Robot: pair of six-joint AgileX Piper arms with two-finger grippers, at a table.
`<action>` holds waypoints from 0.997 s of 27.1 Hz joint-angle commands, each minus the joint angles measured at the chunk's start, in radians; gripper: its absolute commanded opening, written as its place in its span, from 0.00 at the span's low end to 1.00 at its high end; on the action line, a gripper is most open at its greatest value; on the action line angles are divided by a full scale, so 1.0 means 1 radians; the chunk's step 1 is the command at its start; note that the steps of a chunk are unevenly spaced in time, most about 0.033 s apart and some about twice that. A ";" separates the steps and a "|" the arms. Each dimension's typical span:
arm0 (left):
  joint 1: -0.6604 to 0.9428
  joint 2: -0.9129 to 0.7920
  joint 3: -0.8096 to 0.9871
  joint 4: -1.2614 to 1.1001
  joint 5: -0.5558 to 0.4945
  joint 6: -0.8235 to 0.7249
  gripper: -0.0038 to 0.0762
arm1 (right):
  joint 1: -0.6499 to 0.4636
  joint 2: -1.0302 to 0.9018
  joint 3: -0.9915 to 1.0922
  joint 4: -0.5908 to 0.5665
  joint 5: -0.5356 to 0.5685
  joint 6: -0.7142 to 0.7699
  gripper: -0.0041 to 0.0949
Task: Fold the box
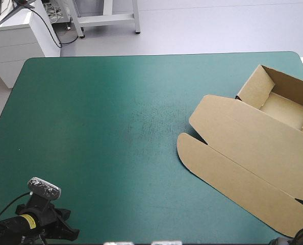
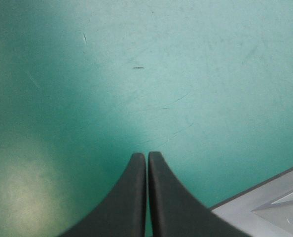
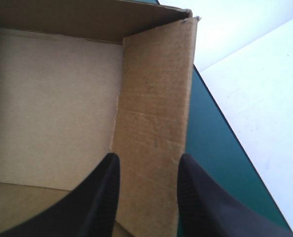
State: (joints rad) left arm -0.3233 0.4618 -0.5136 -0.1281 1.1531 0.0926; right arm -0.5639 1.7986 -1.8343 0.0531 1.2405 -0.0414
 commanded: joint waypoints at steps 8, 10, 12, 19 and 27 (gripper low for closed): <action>-0.005 0.007 -0.026 -0.020 -0.083 -0.004 0.04 | 0.023 -0.299 0.219 0.092 0.010 -0.025 0.03; -0.005 0.007 -0.026 -0.022 -0.129 -0.004 0.04 | 0.046 -0.359 0.301 0.089 0.010 -0.025 0.03; -0.005 0.007 -0.026 -0.015 -0.160 -0.002 0.04 | 0.077 -0.425 0.373 0.109 0.008 -0.029 0.03; -0.005 0.000 -0.026 -0.026 -0.198 0.000 0.04 | 0.331 -0.697 0.575 0.177 -0.058 -0.071 0.03; -0.005 -0.068 -0.019 -0.025 -0.241 0.045 0.04 | 0.544 -1.064 0.928 0.173 -0.143 -0.070 0.03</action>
State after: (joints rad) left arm -0.3233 0.3870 -0.5122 -0.1322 0.9880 0.1149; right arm -0.0272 0.8164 -0.9693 0.2172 1.1799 -0.1012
